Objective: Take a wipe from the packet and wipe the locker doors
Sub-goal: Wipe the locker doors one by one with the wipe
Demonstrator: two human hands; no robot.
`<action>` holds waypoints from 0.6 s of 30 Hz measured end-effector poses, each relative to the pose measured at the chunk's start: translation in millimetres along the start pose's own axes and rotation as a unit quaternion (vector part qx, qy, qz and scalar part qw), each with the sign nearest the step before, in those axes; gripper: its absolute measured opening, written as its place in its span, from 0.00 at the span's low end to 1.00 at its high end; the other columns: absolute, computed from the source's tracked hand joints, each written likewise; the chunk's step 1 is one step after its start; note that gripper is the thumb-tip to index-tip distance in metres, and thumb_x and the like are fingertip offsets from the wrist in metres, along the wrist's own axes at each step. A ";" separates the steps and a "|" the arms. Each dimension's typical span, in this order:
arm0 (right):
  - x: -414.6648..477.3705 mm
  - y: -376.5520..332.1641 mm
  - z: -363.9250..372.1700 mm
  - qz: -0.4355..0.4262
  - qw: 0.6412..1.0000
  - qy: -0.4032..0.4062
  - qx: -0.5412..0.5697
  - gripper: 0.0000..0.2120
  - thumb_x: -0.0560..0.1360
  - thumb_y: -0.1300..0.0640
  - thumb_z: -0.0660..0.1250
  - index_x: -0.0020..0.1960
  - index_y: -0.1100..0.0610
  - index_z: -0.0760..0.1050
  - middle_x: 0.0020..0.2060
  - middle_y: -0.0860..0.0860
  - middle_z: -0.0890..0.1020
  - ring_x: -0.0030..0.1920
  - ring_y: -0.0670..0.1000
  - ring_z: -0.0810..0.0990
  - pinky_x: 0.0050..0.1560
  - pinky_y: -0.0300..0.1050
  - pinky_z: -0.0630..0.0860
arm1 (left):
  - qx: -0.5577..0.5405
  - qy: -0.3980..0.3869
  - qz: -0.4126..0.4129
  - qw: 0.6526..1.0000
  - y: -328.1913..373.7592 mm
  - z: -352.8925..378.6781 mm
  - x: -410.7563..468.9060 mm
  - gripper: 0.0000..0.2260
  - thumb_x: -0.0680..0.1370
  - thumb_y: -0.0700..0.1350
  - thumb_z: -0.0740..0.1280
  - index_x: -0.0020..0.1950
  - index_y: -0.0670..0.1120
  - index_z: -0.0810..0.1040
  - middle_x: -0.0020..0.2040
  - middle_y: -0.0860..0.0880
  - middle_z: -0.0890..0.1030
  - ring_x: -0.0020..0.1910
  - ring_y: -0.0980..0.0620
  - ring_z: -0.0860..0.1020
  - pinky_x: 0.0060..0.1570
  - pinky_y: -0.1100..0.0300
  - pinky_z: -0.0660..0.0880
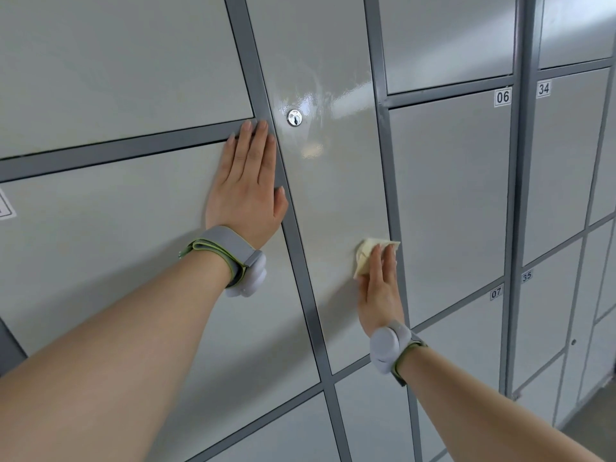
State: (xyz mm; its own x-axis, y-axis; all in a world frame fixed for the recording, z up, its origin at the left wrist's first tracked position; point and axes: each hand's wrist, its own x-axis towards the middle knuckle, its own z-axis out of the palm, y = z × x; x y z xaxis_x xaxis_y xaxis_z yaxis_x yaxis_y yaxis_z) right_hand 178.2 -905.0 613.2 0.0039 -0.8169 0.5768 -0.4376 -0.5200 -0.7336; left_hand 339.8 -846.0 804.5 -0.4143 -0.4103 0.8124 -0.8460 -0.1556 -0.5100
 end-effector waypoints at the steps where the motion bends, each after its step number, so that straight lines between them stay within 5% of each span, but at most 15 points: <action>1: 1.0 -3.1 -0.8 0.007 1.000 -0.001 0.002 0.29 0.82 0.59 0.51 0.77 0.56 0.41 0.76 0.56 0.40 0.76 0.57 0.42 0.75 0.53 0.50 | 0.001 0.000 0.000 1.000 -0.5 0.0 0.1 0.28 0.74 0.46 0.56 0.72 0.32 0.62 0.73 0.35 0.62 0.73 0.37 0.59 0.74 0.52 0.43; 9: 46.3 -55.1 -14.2 -0.054 0.998 0.026 0.034 0.26 0.82 0.61 0.50 0.77 0.60 0.45 0.76 0.58 0.42 0.76 0.54 0.40 0.75 0.43 0.41 | -0.049 -0.020 0.004 0.999 -2.1 -6.8 1.5 0.28 0.75 0.47 0.54 0.71 0.32 0.63 0.73 0.35 0.62 0.73 0.36 0.59 0.73 0.53 0.42; 18: 7.9 -39.3 0.7 0.004 1.000 -0.010 0.005 0.27 0.82 0.59 0.50 0.77 0.61 0.42 0.75 0.61 0.41 0.76 0.58 0.39 0.75 0.49 0.44 | -0.032 -0.068 0.043 0.996 -16.8 -29.7 -38.9 0.28 0.76 0.49 0.53 0.72 0.34 0.62 0.74 0.38 0.61 0.74 0.39 0.57 0.73 0.48 0.44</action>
State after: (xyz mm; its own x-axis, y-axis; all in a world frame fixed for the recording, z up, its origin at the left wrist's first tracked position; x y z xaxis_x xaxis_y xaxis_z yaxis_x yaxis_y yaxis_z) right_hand 196.1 -891.2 646.3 0.0189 -0.8256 0.5640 -0.4282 -0.5164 -0.7416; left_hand 360.2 -800.7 789.8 -0.4403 -0.5374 0.7193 -0.8312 -0.0589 -0.5528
